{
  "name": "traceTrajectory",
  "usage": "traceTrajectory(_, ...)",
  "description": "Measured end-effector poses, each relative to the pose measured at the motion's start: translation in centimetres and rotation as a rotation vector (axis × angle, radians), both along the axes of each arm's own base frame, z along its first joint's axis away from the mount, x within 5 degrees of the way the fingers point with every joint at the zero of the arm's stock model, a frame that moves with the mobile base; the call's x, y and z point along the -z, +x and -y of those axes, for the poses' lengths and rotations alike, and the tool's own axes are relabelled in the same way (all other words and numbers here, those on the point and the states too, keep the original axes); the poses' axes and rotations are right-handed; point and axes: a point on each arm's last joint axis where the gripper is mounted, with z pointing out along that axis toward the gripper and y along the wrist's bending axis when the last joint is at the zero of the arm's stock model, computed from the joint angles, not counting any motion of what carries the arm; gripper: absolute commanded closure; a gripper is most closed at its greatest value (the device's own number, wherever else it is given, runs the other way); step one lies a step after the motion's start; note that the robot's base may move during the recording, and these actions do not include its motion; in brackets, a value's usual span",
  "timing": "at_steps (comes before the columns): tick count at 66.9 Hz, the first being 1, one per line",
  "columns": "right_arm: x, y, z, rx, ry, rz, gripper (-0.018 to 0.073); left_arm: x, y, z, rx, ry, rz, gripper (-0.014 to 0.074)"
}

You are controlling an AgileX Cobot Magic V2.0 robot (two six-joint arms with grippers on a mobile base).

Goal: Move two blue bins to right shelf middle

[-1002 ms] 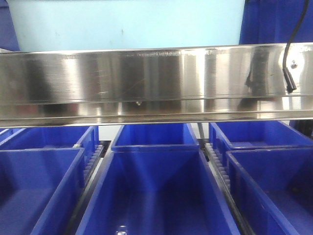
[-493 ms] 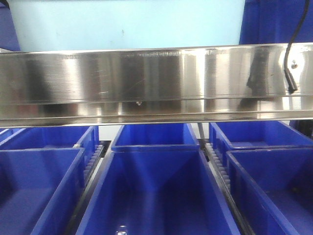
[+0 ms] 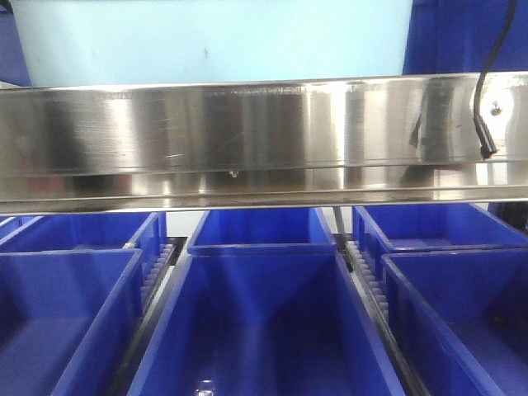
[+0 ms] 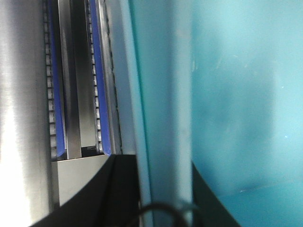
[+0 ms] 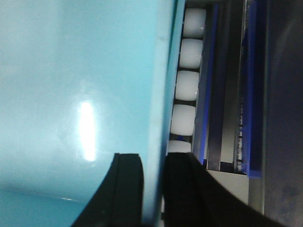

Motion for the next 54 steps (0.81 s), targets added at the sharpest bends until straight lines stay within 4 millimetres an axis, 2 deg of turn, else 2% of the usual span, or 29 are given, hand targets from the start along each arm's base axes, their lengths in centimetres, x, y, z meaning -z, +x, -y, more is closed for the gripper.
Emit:
traceTrajectory(14,-1.8,-1.4,0.1,-0.017,0.004,0.024,0.0726,-2.3,-1.6,-0.2,0.056,0.024,0.052,0.0707)
traceTrajectory(54,-12.5,-4.2,1.3,-0.047,0.015,0.402,0.0726,-11.8,-3.6,-0.4,0.096,-0.001,0.391,0.0707)
